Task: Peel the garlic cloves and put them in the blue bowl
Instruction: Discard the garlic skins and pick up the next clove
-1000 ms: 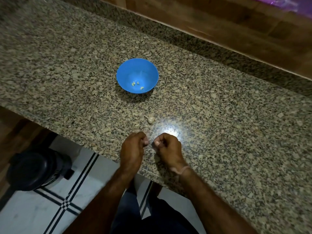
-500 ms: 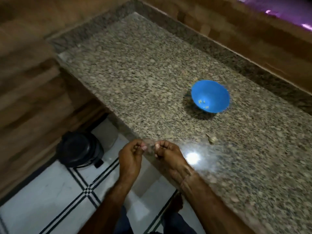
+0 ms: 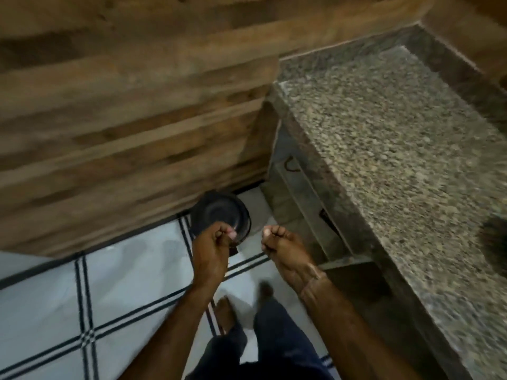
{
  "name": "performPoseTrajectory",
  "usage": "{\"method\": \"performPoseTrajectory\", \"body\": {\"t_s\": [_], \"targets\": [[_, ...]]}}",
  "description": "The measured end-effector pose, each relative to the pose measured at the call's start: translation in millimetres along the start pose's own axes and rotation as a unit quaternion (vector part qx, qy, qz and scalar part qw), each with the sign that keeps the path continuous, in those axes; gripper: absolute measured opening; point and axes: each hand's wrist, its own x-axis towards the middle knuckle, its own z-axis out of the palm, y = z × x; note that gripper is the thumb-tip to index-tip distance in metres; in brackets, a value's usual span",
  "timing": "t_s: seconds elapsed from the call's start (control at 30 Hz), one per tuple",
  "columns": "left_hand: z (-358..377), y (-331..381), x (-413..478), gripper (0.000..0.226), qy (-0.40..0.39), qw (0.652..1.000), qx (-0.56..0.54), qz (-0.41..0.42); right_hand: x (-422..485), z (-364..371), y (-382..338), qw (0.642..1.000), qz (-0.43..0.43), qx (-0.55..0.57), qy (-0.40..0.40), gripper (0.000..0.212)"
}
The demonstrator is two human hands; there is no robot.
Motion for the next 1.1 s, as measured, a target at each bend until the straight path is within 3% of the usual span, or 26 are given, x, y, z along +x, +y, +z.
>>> {"method": "performPoseTrajectory", "body": {"t_s": [0.17, 0.37, 0.6, 0.8, 0.97, 1.07, 1.1], "targets": [[-39.6, -20.2, 34.0, 0.024, 0.039, 0.999, -0.021, -0.026, 30.7, 54.5, -5.9, 0.999, 0.011, -0.038, -0.019, 0.028], [-62.1, -32.4, 65.0, 0.025, 0.067, 0.995, -0.028, -0.063, 69.6, 99.4, -5.2, 0.996, 0.031, -0.085, -0.028, 0.029], [-30.8, -86.0, 104.6, 0.012, 0.044, 0.978, -0.046, -0.2, 134.7, 99.1, 20.2, 0.989, 0.111, -0.089, -0.029, 0.027], [35.3, -177.9, 159.7, 0.017, 0.05, 0.898, -0.155, -0.408, 247.3, 83.0, 103.2, 0.973, 0.213, -0.093, 0.007, 0.018], [101.1, -269.4, 230.3, 0.005, 0.062, 0.824, -0.227, -0.515, 367.5, 81.9, 181.0, 0.967, 0.245, -0.066, 0.034, 0.021], [131.5, -317.9, 253.5, 0.045, 0.06, 0.803, -0.228, -0.548, 419.8, 78.4, 213.3, 0.96, 0.262, -0.08, 0.055, 0.013], [137.6, -329.5, 257.3, 0.041, 0.056, 0.804, -0.232, -0.545, 431.7, 74.7, 221.9, 0.958, 0.265, -0.09, 0.063, 0.015]]}}
